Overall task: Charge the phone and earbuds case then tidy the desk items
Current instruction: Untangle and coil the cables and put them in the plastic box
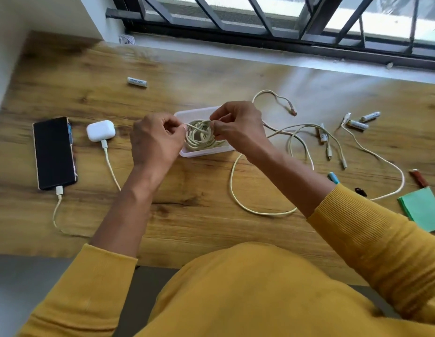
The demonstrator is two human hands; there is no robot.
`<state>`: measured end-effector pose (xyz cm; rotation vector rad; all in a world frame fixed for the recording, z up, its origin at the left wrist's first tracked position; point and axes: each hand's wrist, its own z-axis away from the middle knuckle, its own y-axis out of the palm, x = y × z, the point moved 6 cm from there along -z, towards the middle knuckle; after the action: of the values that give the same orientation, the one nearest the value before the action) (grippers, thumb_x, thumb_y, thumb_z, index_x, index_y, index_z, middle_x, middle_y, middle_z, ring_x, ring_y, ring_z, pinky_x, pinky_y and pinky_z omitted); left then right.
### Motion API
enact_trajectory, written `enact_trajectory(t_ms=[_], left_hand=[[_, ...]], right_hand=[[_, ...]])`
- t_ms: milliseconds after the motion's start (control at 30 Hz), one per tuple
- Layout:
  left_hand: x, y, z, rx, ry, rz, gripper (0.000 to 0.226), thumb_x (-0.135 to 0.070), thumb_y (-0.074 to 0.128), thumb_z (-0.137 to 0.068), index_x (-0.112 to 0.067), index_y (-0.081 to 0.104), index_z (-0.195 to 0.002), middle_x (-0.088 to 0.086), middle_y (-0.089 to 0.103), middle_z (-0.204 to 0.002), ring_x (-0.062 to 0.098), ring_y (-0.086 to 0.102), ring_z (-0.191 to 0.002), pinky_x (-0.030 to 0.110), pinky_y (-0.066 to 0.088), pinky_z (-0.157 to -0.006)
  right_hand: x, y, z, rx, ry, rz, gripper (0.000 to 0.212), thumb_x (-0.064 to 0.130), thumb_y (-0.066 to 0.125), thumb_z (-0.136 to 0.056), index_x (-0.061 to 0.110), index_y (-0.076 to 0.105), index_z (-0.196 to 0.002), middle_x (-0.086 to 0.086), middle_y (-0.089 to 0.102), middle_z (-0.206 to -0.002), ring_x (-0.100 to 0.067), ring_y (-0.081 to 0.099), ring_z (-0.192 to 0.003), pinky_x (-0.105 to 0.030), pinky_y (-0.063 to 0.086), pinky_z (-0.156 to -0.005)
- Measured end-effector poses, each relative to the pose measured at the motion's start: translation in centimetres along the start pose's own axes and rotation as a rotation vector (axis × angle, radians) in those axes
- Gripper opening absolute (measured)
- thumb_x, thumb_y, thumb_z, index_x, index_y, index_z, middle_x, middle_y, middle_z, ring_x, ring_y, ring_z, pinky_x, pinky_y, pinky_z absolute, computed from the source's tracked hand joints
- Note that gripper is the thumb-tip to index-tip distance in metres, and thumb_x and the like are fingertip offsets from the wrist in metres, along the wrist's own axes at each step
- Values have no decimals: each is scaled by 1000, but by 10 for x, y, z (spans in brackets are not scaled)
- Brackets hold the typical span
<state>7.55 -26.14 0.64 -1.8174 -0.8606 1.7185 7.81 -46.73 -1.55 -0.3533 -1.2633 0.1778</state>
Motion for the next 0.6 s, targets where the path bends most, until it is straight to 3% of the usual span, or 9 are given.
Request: enact_trajectory(t_ms=[167, 400, 600], left_hand=[[8, 5, -6, -3, 43, -96, 17, -33, 81, -88, -23, 81, -101, -4, 72, -88, 17, 68, -83, 38, 59, -79], [6, 16, -11, 27, 70, -156, 12, -21, 80, -91, -18, 83, -102, 5, 71, -99, 21, 67, -88, 29, 45, -72], [2, 21, -10, 33, 66, -243, 15, -17, 75, -93, -14, 84, -105, 9, 73, -103, 27, 69, -92, 27, 40, -72]], right_hand=[[-1, 8, -5, -21, -45, 67, 8, 5, 77, -83, 13, 80, -83, -8, 76, -70, -24, 77, -65, -50, 65, -67], [11, 19, -17, -65, -196, 342, 19, 9, 72, -81, 18, 85, -89, 2, 77, -76, -17, 72, -74, -37, 59, -70], [10, 22, -18, -53, -222, 389, 16, 13, 74, -83, 18, 85, -93, -2, 79, -84, -19, 73, -79, -36, 59, -77]])
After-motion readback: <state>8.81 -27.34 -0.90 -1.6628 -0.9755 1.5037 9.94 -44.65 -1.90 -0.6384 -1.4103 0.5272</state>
